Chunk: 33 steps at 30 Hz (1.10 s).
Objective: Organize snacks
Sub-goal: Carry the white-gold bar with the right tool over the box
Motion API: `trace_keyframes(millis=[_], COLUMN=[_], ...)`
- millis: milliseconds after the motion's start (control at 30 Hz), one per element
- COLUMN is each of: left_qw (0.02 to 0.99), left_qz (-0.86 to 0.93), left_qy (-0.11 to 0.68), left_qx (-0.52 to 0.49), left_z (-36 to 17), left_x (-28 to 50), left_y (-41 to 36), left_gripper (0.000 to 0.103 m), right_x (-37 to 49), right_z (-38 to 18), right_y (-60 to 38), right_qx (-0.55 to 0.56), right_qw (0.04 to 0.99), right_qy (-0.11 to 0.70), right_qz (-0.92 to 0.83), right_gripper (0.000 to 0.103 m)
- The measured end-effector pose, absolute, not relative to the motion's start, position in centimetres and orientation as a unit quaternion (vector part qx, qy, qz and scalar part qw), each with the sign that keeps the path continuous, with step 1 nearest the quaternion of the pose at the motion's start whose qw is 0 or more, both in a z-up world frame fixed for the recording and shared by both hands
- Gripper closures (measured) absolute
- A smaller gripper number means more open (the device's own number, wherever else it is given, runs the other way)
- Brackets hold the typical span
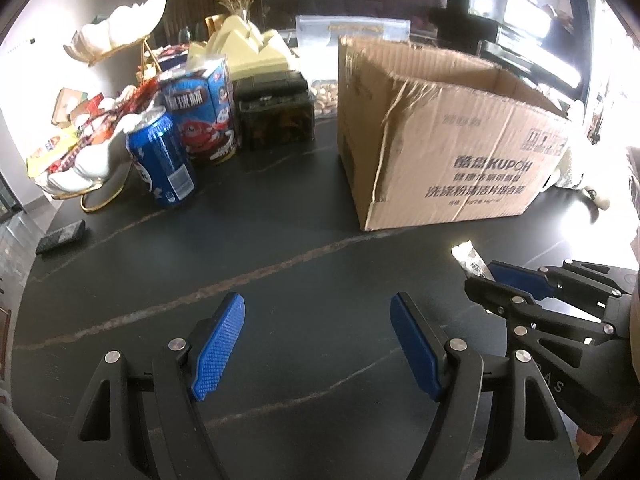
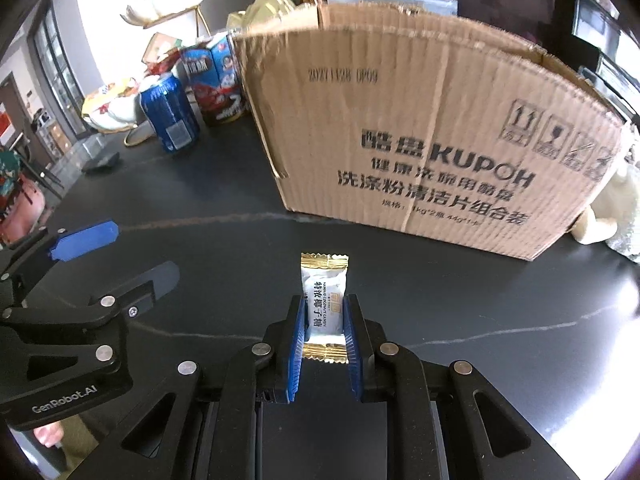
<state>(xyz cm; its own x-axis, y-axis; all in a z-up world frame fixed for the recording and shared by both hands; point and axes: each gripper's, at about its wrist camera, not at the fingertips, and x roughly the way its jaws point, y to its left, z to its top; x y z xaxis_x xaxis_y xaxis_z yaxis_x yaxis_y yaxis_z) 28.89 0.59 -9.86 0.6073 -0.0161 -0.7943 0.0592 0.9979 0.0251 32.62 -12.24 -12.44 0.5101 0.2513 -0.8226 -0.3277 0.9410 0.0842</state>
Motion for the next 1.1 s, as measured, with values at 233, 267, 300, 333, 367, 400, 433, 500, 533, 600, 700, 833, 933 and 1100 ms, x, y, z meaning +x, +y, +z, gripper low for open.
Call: trace_keyframes(millis=[233,267,300,333,367,400,433,500,533,600,700,833,933,1100], left_qw=[0.905,0.906,0.908,0.909,0.911,0.912,0.913,0.916,0.918,0.921,0.925,0.931,0.933,0.937], left_qz=[-0.029,-0.03,-0.031,-0.032,-0.033,-0.034,-0.035,-0.037,-0.039,-0.043,-0.049,-0.052,-0.055,-0.067], left_qy=[0.423,0.42,0.417,0.414,0.411,0.408,0.405,0.397,0.392,0.386,0.375,0.359,0.353,0.342], left_qx=[0.03,0.03,0.03,0.029,0.028,0.028,0.029,0.031,0.031,0.032,0.034,0.039,0.036,0.03], left_z=[-7.8,-7.6,-7.2,-6.8,-6.5,-6.1,-5.8,-5.0,-4.5,-3.8,-2.5,-0.9,0.0,2.1], left_x=[28.3,28.2,28.1,28.0,28.0,28.0,27.9,27.9,27.9,27.9,28.0,28.0,28.1,28.6], left_y=[-0.1,-0.1,-0.2,-0.2,-0.3,-0.3,-0.5,-0.7,-0.8,-1.0,-1.4,-1.8,-2.0,-2.5], left_gripper=[0.028,0.028,0.028,0.028,0.028,0.028,0.028,0.028,0.028,0.028,0.028,0.028,0.028,0.028], right_x=[31.2,31.1,31.0,30.9,30.7,30.5,30.5,30.3,30.2,30.1,30.0,30.0,30.1,30.5], right_z=[-10.0,-9.6,-9.1,-8.9,-8.5,-8.1,-7.7,-7.0,-6.5,-5.5,-4.2,-2.3,-1.1,0.9], right_y=[-13.5,-13.7,-13.9,-14.0,-14.3,-14.5,-14.6,-14.9,-15.1,-15.4,-15.8,-16.7,-17.2,-17.5], right_qx=[-0.027,-0.025,-0.023,-0.022,-0.02,-0.017,-0.015,-0.013,-0.011,-0.009,-0.005,0.005,0.006,0.002], right_qw=[0.883,0.885,0.888,0.889,0.891,0.894,0.895,0.899,0.902,0.908,0.914,0.924,0.929,0.937], right_qy=[0.441,0.438,0.433,0.43,0.427,0.422,0.419,0.411,0.404,0.394,0.379,0.359,0.347,0.328], right_qz=[0.157,0.156,0.154,0.153,0.152,0.152,0.151,0.15,0.148,0.146,0.143,0.135,0.129,0.124], right_gripper=[0.083,0.083,0.083,0.083,0.083,0.083,0.083,0.083,0.083,0.083,0.083,0.083,0.082,0.083])
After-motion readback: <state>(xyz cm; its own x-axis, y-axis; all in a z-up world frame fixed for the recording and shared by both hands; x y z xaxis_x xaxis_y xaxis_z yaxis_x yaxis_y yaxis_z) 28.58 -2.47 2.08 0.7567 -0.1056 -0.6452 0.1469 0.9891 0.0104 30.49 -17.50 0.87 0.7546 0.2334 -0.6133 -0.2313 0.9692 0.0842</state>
